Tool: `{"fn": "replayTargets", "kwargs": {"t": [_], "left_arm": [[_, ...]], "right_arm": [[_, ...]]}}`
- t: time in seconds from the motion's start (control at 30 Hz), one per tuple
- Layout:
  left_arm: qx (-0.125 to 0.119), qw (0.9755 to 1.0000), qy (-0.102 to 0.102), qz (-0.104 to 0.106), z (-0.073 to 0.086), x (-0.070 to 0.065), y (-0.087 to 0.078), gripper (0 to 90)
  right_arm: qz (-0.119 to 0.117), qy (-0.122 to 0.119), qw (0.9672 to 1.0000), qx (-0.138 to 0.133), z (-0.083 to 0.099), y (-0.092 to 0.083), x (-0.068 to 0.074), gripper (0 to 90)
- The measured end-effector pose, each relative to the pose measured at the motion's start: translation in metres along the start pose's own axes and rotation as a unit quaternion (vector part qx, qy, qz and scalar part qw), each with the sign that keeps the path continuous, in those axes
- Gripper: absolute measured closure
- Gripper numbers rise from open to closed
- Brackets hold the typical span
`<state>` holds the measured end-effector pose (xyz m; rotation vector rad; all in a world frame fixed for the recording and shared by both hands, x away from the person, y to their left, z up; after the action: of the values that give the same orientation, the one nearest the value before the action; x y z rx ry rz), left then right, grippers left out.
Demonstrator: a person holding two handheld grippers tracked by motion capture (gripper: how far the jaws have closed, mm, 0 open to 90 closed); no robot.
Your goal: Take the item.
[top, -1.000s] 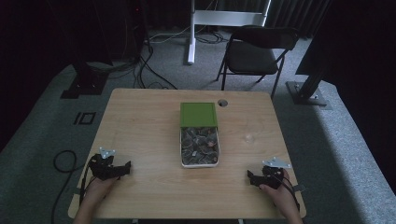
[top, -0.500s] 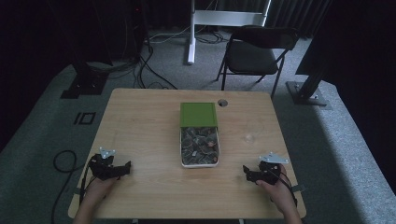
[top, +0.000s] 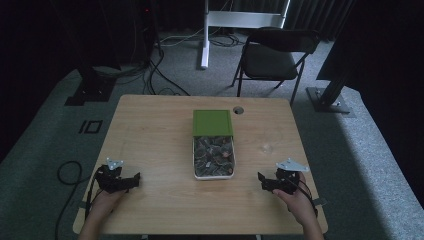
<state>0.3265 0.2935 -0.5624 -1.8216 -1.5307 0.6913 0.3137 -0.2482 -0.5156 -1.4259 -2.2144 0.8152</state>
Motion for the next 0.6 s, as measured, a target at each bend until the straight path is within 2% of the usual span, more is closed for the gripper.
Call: {"fn": "replayTargets", "kwargs": {"t": [0.43, 0.6], "left_arm": [[0.0, 1.0, 0.0, 0.0, 0.0, 0.0, 0.0, 0.3], [0.0, 1.0, 0.0, 0.0, 0.0, 0.0, 0.0, 0.3]], "right_arm": [[-0.018, -0.026, 0.9991, -0.027, -0.033, -0.009, 0.014, 14.1], [-0.024, -0.027, 0.9987, -0.037, -0.041, -0.012, 0.019, 14.2]]}}
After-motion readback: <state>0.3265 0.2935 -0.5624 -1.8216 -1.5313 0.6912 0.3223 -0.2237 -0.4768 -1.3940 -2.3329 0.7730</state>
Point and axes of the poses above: each handheld gripper's, and its own axes: y roughly forward along the jaws, z roughly out of its underside, x roughly to its left, the point moved 2 cm from there along y, roughly forward along the jaws, and after that the axes turned 3 degrees about x, right-handed, at the moved point
